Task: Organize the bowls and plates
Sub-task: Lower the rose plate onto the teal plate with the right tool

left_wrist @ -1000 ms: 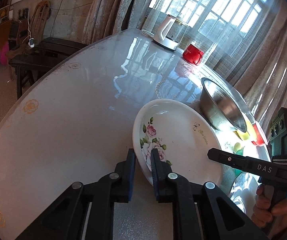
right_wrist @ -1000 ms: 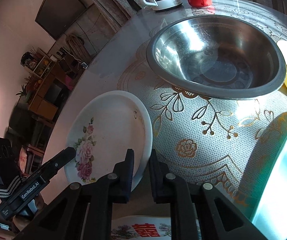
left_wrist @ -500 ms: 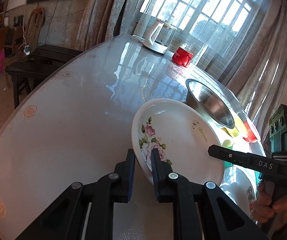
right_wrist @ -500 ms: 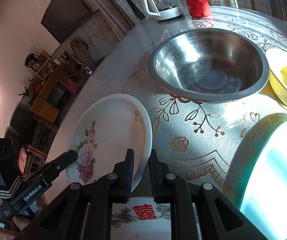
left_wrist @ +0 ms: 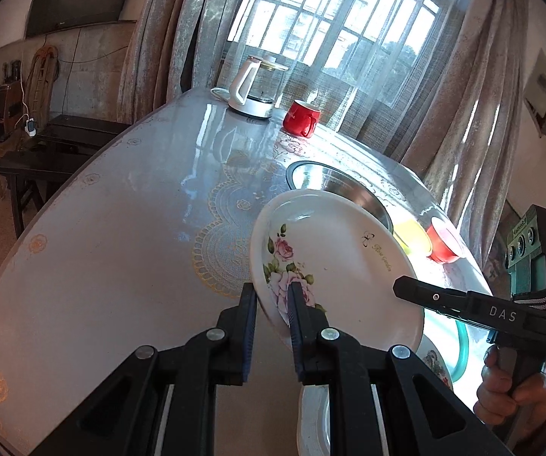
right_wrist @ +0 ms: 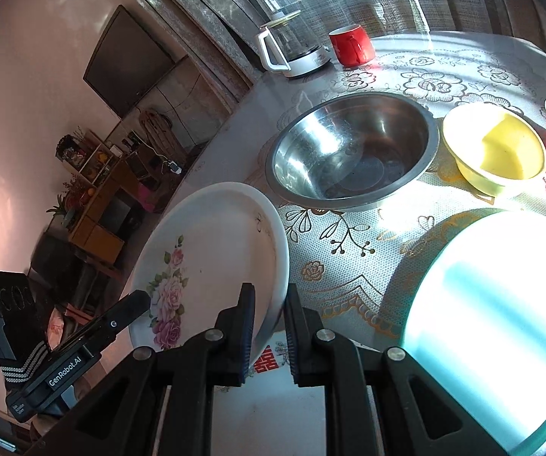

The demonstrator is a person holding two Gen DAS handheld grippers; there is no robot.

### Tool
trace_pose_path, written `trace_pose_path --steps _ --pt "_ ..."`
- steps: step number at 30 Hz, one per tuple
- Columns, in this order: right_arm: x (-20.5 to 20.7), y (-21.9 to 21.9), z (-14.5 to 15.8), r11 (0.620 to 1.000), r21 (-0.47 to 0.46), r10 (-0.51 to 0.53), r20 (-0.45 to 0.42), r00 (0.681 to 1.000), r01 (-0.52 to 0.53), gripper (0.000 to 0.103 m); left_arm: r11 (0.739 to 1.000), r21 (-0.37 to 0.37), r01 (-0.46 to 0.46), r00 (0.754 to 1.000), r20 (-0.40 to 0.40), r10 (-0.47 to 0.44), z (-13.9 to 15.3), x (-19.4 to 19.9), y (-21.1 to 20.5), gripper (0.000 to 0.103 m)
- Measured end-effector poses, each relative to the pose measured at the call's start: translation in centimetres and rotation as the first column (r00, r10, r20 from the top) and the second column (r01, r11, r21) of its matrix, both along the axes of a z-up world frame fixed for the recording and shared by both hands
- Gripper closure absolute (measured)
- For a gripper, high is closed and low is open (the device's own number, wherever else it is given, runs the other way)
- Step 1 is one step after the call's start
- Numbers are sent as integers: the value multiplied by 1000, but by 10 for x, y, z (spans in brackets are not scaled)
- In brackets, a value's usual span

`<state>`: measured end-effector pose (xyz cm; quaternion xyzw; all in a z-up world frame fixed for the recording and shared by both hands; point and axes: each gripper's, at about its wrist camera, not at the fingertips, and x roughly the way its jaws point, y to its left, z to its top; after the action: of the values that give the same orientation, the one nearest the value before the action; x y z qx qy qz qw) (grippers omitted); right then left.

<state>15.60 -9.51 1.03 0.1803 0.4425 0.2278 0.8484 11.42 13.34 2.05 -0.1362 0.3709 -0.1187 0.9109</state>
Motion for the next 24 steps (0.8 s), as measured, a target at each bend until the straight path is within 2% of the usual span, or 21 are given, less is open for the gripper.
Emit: trace_pose_path --steps 9,15,24 --pt "-37 -66 6 994 6 -110 36 993 110 86 993 22 118 993 18 -118 13 -5 -69 86" --pt "-55 -112 -3 980 12 -197 27 980 197 86 980 44 195 980 17 -196 18 -2 -121 86" --pt "-69 -172 -18 946 10 -323 7 946 323 86 950 104 296 955 -46 -293 1 9 -188 86"
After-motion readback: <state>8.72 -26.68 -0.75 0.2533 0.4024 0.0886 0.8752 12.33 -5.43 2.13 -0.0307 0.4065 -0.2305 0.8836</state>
